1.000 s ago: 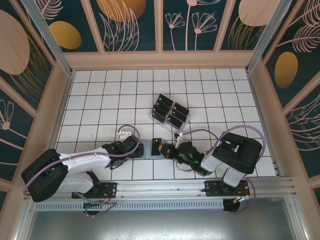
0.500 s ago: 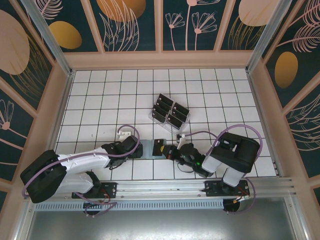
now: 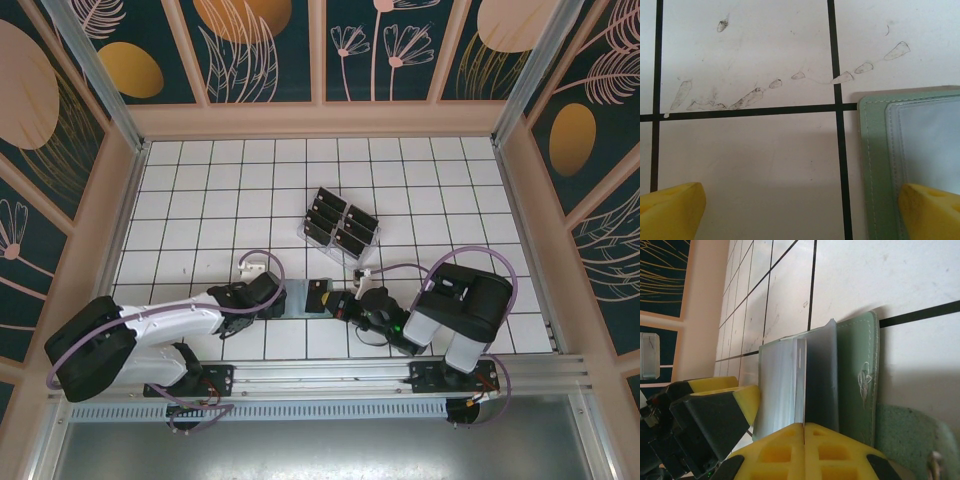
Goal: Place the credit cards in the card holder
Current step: Insert the credit card into the card slot.
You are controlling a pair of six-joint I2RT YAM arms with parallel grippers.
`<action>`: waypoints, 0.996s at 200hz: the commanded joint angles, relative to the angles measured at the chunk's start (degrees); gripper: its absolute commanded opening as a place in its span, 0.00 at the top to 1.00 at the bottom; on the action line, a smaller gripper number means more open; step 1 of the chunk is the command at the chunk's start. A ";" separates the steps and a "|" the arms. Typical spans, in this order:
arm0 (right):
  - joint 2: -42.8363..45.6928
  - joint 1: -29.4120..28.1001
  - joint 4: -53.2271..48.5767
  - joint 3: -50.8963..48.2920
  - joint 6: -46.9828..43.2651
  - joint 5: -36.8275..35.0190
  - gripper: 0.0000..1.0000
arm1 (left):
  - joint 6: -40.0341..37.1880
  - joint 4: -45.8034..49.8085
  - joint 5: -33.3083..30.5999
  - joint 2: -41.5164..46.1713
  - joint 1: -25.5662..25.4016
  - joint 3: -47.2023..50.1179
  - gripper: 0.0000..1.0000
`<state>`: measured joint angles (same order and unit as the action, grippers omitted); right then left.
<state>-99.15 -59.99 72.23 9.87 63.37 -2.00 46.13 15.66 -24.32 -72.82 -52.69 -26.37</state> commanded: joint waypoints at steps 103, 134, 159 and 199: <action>6.13 0.39 -5.66 2.22 -3.13 0.59 1.00 | -0.65 3.32 -2.59 1.11 -0.56 -3.03 0.02; 4.97 0.40 -4.24 1.14 -2.36 0.13 1.00 | -2.19 4.11 -1.98 2.15 -0.66 -5.47 0.01; 4.11 0.33 -3.51 0.27 -1.96 -0.46 1.00 | -3.06 3.80 -1.52 1.51 -1.12 -6.02 0.02; 2.91 0.43 -1.88 -0.97 -1.36 -1.03 1.00 | -2.57 4.16 -2.98 -0.89 -2.80 -5.36 0.02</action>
<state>-94.96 -59.96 67.31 10.07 61.84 -1.45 44.14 18.11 -25.21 -72.14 -54.50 -31.53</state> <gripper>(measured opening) 0.044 0.985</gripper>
